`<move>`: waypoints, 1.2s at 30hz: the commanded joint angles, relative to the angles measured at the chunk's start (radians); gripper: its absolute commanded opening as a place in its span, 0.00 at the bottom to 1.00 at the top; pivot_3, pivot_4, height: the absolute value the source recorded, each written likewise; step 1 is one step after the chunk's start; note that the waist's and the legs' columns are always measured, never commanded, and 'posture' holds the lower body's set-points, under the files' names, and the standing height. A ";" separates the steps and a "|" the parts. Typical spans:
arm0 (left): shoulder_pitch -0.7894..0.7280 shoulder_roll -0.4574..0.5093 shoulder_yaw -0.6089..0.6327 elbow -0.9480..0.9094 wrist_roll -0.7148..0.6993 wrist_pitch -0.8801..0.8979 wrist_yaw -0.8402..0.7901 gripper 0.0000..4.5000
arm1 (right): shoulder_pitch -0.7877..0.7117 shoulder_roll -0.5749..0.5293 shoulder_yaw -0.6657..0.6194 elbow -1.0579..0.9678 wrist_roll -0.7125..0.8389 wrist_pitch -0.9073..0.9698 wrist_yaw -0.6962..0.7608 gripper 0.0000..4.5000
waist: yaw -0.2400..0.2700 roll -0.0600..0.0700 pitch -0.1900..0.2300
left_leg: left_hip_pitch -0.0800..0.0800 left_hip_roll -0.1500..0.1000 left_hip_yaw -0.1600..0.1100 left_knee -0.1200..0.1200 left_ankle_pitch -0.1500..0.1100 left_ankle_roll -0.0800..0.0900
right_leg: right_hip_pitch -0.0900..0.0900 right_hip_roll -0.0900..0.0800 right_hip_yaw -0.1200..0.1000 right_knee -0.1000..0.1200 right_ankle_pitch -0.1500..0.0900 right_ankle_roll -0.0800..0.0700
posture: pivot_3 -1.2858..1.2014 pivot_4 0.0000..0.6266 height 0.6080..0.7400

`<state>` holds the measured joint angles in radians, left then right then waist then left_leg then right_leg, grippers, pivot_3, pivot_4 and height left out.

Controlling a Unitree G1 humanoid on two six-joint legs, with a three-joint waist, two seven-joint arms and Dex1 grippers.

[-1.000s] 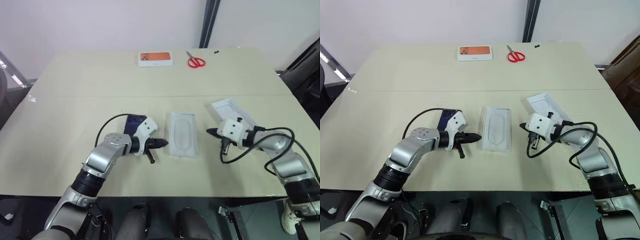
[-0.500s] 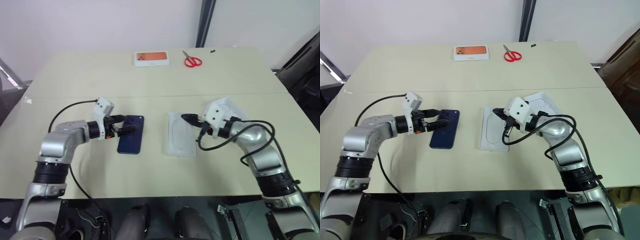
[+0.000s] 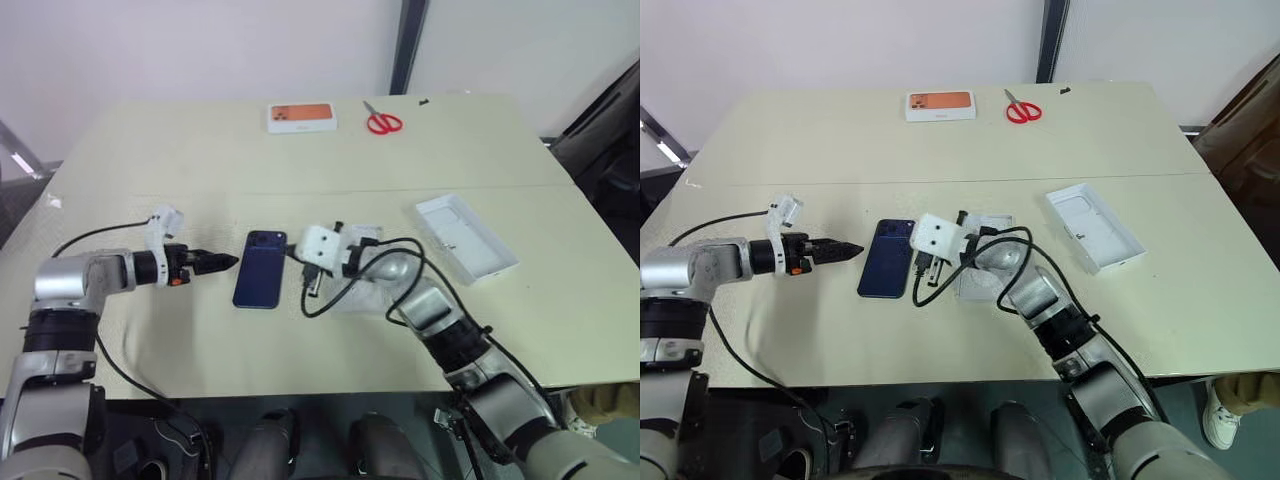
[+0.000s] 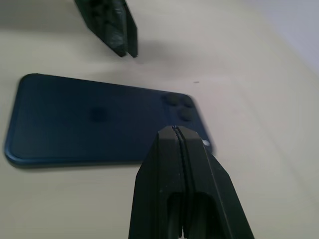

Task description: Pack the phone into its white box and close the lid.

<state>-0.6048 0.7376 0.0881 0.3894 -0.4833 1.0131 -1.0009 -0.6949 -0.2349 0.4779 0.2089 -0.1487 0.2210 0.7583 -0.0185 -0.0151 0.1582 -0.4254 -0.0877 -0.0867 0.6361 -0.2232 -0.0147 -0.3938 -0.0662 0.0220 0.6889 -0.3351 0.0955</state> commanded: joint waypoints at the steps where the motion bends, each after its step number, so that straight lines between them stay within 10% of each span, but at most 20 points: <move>1: -0.023 0.002 -0.031 0.004 -0.003 0.053 -0.012 0.98 | -0.068 0.010 0.032 0.069 -0.043 0.062 0.034 0.00 | 0.000 0.000 0.000 | 0.000 0.000 0.000 0.000 0.000 0.000 | 0.000 0.000 0.000 0.000 0.000 0.000 | 0.52 0.24 0.95; 36: -0.044 -0.272 -0.021 -0.099 -0.056 0.371 0.155 0.98 | -0.082 0.026 0.023 0.164 -0.098 0.059 0.068 0.00 | 0.009 0.007 -0.011 | 0.009 -0.002 -0.001 -0.002 0.000 0.000 | 0.009 -0.002 0.000 -0.001 0.000 0.000 | 0.52 0.24 0.95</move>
<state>-0.6772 0.5329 0.1177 0.2809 -0.4889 1.3264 -0.8372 -0.7798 -0.2223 0.4995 0.3756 -0.2461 0.2896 0.8297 -0.0095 -0.0081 0.1472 -0.4162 -0.0898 -0.0874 0.6338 -0.2236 -0.0143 -0.3851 -0.0680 0.0222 0.6874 -0.3352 0.0958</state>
